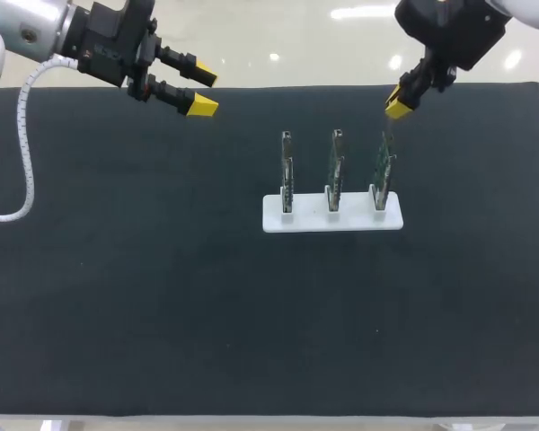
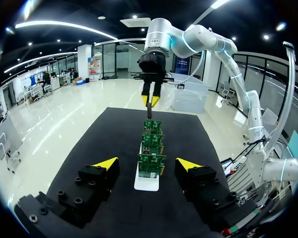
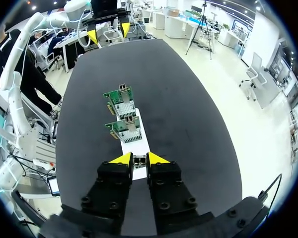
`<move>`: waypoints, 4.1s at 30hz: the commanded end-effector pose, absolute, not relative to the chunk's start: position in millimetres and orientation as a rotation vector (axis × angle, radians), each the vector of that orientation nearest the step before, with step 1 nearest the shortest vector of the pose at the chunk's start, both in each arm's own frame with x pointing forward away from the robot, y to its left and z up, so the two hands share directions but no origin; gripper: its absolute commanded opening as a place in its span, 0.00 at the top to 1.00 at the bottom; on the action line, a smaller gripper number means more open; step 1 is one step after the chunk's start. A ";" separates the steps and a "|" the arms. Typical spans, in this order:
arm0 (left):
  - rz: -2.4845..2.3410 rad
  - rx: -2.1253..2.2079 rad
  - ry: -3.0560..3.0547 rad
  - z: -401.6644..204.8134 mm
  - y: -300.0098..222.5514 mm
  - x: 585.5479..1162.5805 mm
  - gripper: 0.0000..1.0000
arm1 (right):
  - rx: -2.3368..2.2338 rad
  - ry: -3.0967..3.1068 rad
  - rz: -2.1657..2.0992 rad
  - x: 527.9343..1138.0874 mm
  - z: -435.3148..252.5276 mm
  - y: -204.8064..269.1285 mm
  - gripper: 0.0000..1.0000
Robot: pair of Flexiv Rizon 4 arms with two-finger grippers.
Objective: Pick up the optical module with the left hand, and insert it into the network port with the right hand.
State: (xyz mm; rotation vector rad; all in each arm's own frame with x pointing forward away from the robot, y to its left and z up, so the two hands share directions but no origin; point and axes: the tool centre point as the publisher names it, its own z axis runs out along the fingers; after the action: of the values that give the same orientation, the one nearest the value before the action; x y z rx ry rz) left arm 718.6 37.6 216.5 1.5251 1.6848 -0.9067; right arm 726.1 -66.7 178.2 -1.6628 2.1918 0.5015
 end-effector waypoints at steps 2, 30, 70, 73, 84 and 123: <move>-0.903 1.525 1.689 216.5 37.1 718.1 0.00 | -1.655 2.196 0.498 726.9 174.7 -68.0 1.00; -0.903 1.525 1.689 216.5 37.1 718.1 0.00 | -1.655 2.194 0.481 728.8 179.1 -66.8 1.00; -0.903 1.525 1.689 216.5 37.1 718.1 0.00 | -1.672 2.187 0.515 726.5 174.2 -64.8 1.00; -0.903 1.525 1.689 216.5 37.1 718.1 0.00 | -1.686 2.174 0.517 727.6 174.1 -63.6 1.00; -0.903 1.525 1.689 216.5 37.1 718.1 0.00 | -1.729 2.158 0.503 731.2 171.5 -61.5 1.00; -0.903 1.525 1.689 216.5 37.1 718.1 0.00 | -1.700 2.166 0.445 733.3 200.1 -64.1 1.00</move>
State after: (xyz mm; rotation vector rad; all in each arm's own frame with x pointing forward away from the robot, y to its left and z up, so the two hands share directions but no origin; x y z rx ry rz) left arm 718.6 37.6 216.4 1.5252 1.6848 -0.9067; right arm 735.2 -64.2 200.5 -1.7039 2.1657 0.4505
